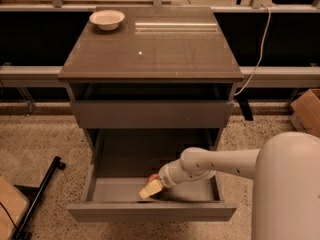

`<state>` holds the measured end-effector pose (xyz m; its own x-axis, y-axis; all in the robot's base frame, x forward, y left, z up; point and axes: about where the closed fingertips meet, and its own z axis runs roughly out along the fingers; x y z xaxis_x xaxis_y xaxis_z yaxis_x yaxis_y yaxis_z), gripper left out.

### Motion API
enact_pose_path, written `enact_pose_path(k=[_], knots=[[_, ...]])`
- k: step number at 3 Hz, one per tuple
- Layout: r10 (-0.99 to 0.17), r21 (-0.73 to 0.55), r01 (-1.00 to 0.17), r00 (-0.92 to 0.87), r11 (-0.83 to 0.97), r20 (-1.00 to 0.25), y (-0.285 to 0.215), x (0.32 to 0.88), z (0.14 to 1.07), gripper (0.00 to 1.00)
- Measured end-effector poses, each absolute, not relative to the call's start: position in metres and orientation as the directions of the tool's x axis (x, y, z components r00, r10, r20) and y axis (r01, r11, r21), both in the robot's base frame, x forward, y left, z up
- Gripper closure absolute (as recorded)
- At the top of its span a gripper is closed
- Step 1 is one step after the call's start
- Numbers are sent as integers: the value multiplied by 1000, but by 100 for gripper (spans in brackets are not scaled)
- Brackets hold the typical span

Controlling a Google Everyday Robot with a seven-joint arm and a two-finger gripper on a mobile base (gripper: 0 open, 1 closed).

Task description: Pick apple from middle drawer and place on counter

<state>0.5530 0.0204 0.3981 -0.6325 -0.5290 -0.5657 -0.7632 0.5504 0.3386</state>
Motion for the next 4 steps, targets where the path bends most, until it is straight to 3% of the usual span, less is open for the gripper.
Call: enact_pose_path(k=[1, 4], knots=[[-540, 324, -751, -646, 576, -540, 18, 551, 390, 13], [-542, 293, -734, -659, 612, -521, 13, 555, 386, 86]])
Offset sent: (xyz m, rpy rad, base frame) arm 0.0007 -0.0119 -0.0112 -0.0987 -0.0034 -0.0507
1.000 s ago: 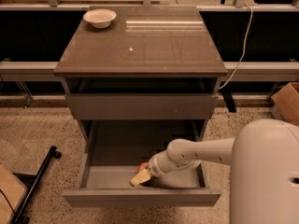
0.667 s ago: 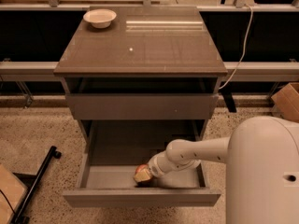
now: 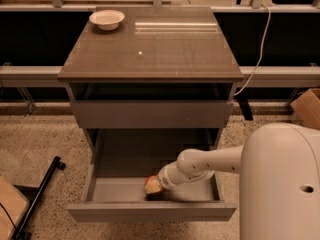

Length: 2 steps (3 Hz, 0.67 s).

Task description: Pick apple from middle drawer and place on counter

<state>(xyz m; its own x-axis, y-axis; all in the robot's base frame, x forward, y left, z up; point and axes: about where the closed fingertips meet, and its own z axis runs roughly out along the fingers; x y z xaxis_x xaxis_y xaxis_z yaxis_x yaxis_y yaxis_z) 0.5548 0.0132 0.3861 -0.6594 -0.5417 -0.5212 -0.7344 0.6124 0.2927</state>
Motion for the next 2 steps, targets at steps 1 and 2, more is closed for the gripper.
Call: enact_pose_path(k=[1, 2], knots=[[-538, 288, -769, -615, 570, -576, 13, 564, 429, 100], [-478, 236, -854, -465, 463, -745, -2, 599, 556, 100]])
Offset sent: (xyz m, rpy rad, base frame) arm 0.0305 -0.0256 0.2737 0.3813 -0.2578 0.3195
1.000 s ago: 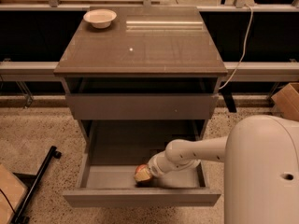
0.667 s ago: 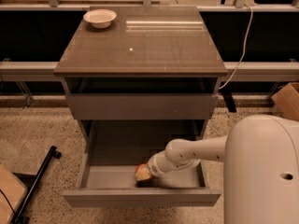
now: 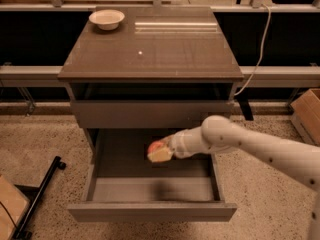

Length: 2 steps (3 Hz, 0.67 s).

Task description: Pick apple from middle drawer and place on counter

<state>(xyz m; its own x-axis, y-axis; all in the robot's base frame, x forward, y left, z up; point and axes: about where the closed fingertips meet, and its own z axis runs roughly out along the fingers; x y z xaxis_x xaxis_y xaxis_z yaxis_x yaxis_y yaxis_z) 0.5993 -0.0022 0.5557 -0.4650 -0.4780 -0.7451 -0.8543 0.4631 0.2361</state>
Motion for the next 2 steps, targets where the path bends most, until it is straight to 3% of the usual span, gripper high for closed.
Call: enact_pose_path(k=[1, 2], knots=[[-474, 142, -901, -344, 411, -811, -29, 619, 669, 100], [-578, -5, -933, -219, 360, -786, -44, 629, 782, 100]])
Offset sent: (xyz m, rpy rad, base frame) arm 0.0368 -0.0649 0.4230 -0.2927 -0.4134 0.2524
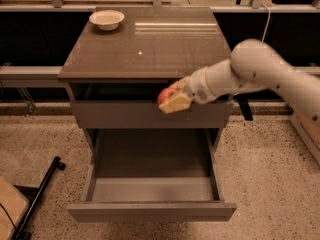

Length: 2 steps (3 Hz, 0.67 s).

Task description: Pick apple from middle drawer and place on counter

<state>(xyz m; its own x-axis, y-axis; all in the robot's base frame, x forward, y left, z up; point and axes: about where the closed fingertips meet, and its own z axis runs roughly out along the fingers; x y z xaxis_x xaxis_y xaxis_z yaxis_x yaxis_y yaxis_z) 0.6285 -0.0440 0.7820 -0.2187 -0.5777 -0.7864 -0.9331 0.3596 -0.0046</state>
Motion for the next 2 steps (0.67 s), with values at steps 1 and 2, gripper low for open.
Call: enact_pose_path(k=[1, 2], knots=[[-727, -211, -941, -52, 266, -685, -34, 646, 917, 100], [-716, -213, -946, -29, 246, -697, -23, 647, 929, 100]])
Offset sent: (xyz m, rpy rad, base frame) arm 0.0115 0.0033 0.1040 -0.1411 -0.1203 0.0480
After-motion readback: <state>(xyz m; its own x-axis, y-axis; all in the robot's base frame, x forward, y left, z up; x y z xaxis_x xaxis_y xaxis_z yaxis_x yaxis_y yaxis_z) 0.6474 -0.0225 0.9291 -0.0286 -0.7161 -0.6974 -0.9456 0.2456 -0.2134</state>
